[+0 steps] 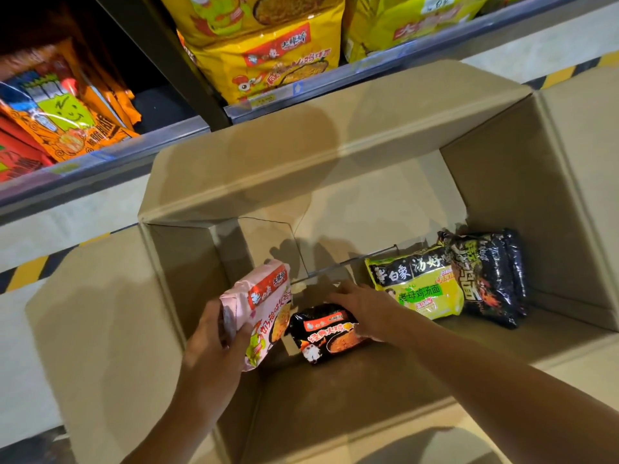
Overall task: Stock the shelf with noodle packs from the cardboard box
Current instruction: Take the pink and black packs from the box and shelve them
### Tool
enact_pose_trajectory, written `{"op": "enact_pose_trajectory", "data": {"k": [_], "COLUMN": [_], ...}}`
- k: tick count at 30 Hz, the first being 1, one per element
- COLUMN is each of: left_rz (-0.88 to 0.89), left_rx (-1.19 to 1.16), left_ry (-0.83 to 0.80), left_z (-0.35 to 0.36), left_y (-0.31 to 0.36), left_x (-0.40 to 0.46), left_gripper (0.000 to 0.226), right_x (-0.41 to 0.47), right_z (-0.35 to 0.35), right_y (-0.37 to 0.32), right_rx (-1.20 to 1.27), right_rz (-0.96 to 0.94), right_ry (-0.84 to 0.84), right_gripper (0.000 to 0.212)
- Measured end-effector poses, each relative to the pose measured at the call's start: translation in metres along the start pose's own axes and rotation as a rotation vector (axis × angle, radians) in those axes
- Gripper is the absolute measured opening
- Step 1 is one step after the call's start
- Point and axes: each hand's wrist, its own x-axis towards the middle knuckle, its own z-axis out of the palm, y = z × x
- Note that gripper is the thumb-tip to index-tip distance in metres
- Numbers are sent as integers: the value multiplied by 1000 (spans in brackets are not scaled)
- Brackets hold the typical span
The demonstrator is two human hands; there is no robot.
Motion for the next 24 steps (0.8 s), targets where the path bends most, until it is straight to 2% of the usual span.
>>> {"op": "enact_pose_trajectory", "data": {"k": [4, 6, 10, 14, 21, 24], "left_rz": [2, 37, 66, 109, 205, 283], "left_rx": [-62, -60, -158, -209, -257, -240], "left_ry": [27, 40, 63, 87, 181, 158], "left_z": [-5, -9, -29, -65, -164, -222], "left_y": [-2, 1, 22, 70, 194, 255], "left_x": [-5, -10, -22, -42, -126, -184], "left_gripper": [31, 28, 35, 30, 25, 24], "right_x": [-12, -22, -52, -108, -259, -339], "right_z": [17, 18, -5, -66, -205, -256], "right_y": [1, -1, -10, -20, -75, -123], "right_rx": [500, 658, 818, 969, 1224, 1209], "right_rz": [75, 118, 135, 195, 75, 52], "right_ry": [235, 273, 384, 506, 687, 750], "right_gripper": [70, 65, 59, 52, 44, 42]}}
